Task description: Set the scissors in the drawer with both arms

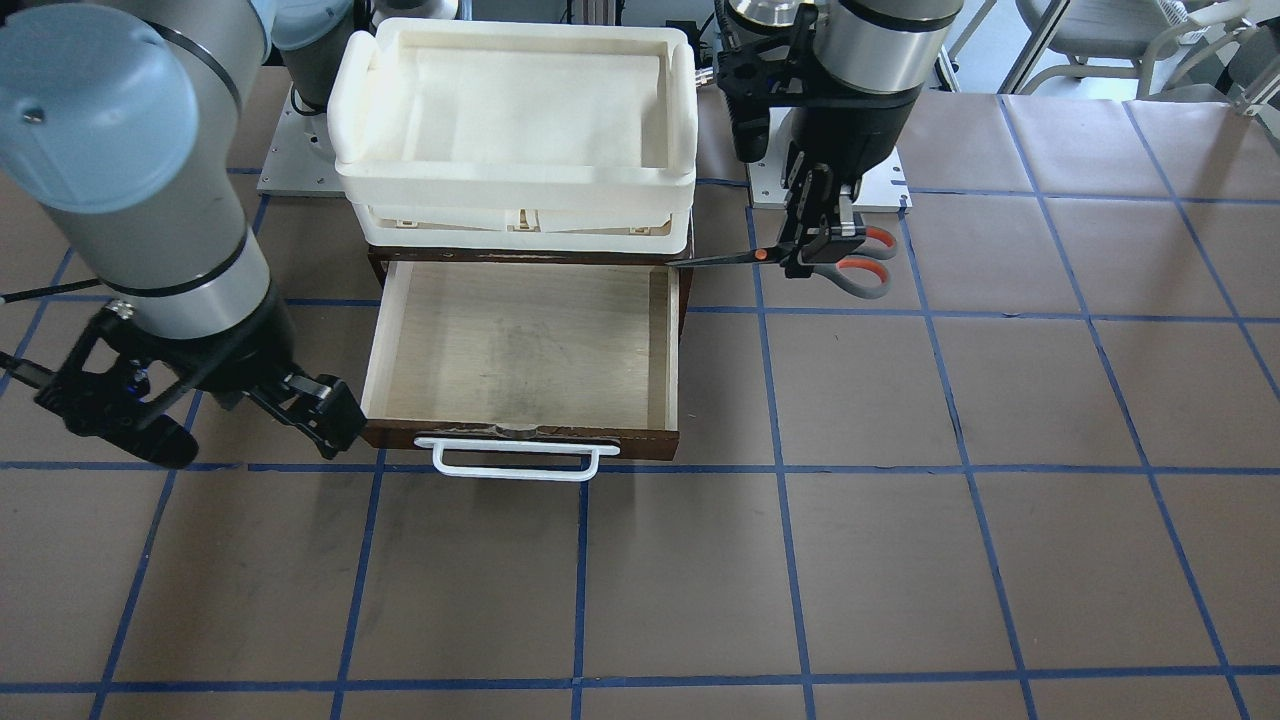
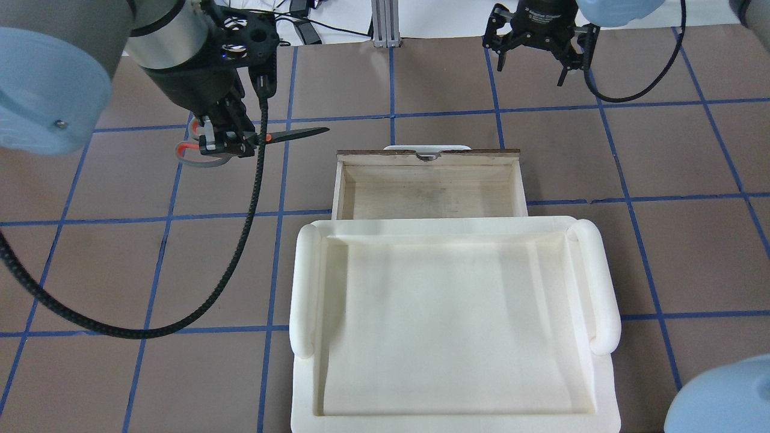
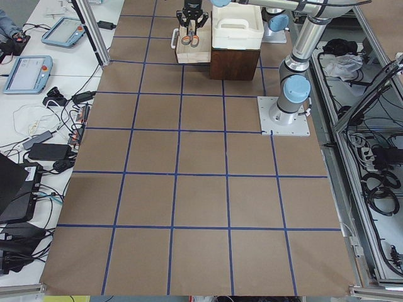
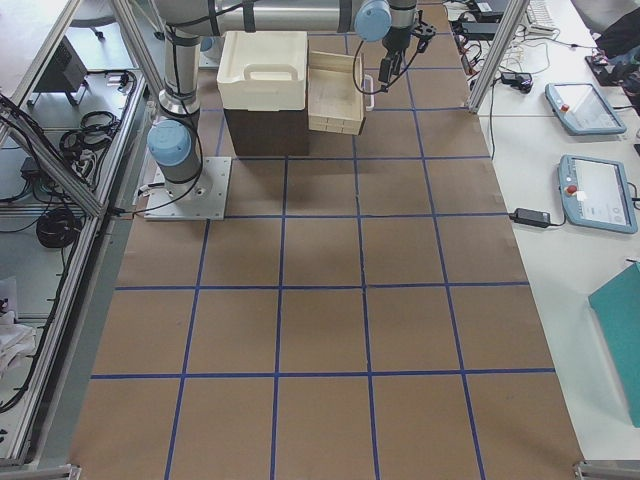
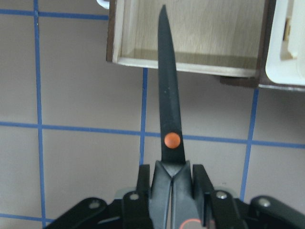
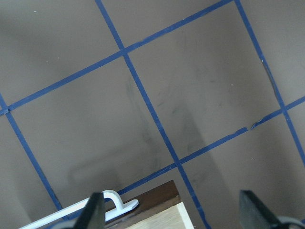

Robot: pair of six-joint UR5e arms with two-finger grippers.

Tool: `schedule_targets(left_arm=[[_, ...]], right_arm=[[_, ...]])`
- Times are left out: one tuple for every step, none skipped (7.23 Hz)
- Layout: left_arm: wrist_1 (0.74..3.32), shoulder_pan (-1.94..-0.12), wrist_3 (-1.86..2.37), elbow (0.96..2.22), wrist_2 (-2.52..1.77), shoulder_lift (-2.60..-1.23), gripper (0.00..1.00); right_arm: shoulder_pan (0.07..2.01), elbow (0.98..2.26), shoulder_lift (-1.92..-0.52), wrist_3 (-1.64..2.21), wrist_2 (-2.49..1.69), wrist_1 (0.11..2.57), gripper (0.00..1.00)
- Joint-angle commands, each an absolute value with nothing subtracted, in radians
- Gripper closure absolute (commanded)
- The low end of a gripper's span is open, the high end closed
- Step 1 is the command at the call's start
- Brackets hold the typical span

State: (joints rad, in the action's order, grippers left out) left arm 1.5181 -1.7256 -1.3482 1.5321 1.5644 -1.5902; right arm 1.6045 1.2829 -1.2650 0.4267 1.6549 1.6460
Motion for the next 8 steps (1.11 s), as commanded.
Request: schedule_targets(left_arm=[[1.433,-1.824,-1.279,1.531,1.568,-1.652,0.9],[1.413,-1.85,-1.238,1.528,1.565,-1.673,0.9],[1.414,-1.888,-1.145,1.528,1.56,-1.695,0.98],[1.408,-1.922,-1.114,1.526,1.566,-1.722,1.0],[1.349,-1.928,-1.114,1.526,1.568,-1.747,0.98],[1.329,-1.933,-1.115,1.528,1.566,-1.775,0.98],[1.309,-1.945,-1.109,1.529,1.559,-1.801,0.98],[1.301,-1.989,-1.091,1.529,1.565,-1.828,0.98]], right_arm=[[1.545,1.29,-1.313,0.213,1.649,1.644,0.0],[1.545,1.296,-1.337,0.175,1.646,1.643,0.0],[1.545,1.314,-1.354,0.172,1.565,1.638,0.0],[1.543,1.325,-1.362,0.148,1.507,1.643,0.0],[1.543,1.327,-1.364,0.088,1.506,1.644,0.0],[1.543,1.328,-1.367,0.063,1.509,1.644,0.0],[1.542,1.328,-1.365,0.061,1.512,1.644,0.0],[1.539,1.328,-1.365,0.033,1.543,1.647,0.0]])
